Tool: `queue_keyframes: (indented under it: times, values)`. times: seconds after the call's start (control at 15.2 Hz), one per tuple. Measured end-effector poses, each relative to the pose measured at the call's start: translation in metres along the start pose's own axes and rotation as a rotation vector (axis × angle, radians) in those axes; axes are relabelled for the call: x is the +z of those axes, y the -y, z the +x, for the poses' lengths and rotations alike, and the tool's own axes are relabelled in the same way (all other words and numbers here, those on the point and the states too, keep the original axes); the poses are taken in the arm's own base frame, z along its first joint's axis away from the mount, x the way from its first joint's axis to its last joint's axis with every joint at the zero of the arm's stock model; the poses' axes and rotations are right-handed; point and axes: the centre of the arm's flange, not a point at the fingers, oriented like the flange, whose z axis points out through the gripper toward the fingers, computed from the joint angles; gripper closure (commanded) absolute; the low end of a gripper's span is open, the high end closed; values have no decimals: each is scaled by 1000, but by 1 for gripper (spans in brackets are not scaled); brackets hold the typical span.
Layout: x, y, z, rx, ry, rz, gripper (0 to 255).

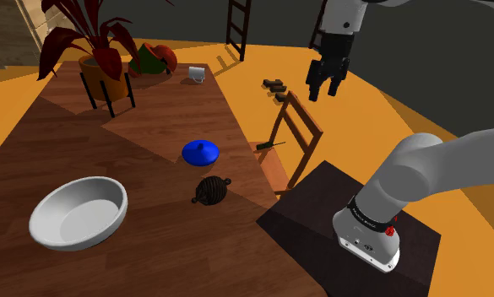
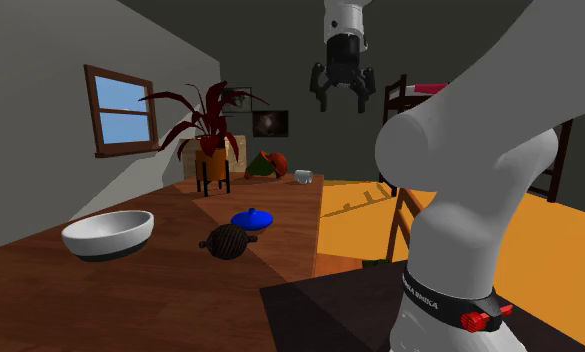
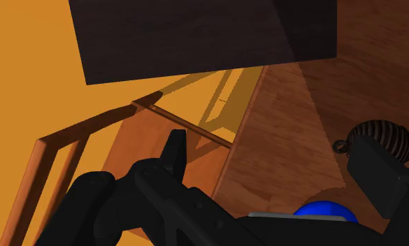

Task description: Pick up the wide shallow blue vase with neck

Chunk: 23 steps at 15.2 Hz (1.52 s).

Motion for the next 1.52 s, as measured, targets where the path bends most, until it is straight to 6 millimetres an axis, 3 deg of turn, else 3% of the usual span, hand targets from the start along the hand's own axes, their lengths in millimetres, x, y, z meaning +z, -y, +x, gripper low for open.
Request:
queue_keyframes:
  times: [0.13,0.33,1.52]
  values:
    - [5,2,4,-1,0,0,0]
    - [17,16,29,-6,-5,3,0]
    - [135,108,207,-39,-41,26,0]
